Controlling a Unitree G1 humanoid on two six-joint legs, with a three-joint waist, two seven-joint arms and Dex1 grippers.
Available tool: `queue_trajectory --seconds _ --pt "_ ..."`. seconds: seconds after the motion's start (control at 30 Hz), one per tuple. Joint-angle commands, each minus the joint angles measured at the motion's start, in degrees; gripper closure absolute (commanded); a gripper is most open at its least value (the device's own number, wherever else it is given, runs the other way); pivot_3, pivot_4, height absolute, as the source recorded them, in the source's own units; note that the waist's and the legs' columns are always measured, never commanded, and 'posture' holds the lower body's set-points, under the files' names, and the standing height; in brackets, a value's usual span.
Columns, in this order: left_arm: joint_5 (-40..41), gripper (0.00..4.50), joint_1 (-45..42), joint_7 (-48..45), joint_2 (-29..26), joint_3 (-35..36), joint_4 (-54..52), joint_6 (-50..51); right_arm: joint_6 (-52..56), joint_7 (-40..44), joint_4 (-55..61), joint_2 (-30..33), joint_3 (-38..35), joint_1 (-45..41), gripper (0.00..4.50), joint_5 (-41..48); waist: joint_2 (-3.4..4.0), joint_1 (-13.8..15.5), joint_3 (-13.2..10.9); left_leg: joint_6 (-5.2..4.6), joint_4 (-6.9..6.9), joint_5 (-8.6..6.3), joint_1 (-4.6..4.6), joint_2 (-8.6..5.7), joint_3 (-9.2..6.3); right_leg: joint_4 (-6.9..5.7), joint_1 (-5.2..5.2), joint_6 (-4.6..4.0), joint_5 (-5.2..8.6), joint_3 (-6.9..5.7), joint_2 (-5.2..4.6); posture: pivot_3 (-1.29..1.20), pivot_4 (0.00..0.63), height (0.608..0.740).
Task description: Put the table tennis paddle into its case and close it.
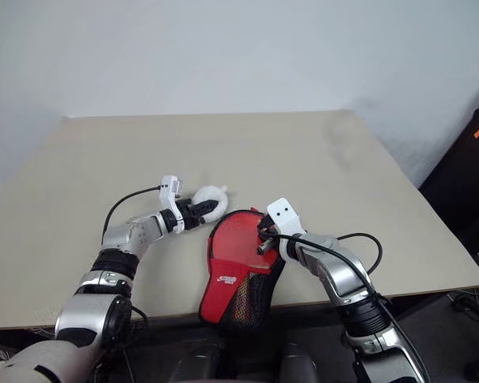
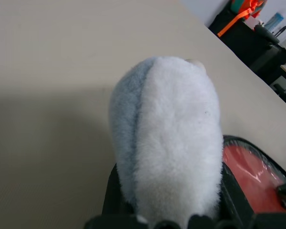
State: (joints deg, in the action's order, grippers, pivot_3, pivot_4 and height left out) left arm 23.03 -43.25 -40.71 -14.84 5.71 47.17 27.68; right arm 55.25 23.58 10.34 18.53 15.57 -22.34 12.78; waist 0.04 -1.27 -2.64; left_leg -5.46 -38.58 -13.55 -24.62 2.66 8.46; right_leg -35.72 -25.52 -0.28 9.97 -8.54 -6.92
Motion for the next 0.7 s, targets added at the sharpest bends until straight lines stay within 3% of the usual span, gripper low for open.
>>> queue_trajectory --seconds 0.03,0.7 --pt "-1.34 4.04 -5.39 2.19 0.17 2.30 3.51 -5.31 0.51 0.43 0.87 0.57 0.51 -0.12 3.88 -0.60 0.00 0.00 0.00 0.00 -0.01 0.00 0.00 0.00 -0.02 0.00 0.01 0.00 0.00 -0.03 0.00 0.00 0.000 0.715" --pt "-5.00 4.04 -16.72 6.58 7.39 4.05 19.84 -16.54 0.74 0.78 1.76 0.89 1.12 0.02 3.88 -0.99 -0.08 0.03 -0.05 -0.10 -0.11 -0.06 -0.06 -0.01 -0.21 0.04 0.07 -0.02 -0.01 -0.19 -0.03 0.00 0.000 0.715"
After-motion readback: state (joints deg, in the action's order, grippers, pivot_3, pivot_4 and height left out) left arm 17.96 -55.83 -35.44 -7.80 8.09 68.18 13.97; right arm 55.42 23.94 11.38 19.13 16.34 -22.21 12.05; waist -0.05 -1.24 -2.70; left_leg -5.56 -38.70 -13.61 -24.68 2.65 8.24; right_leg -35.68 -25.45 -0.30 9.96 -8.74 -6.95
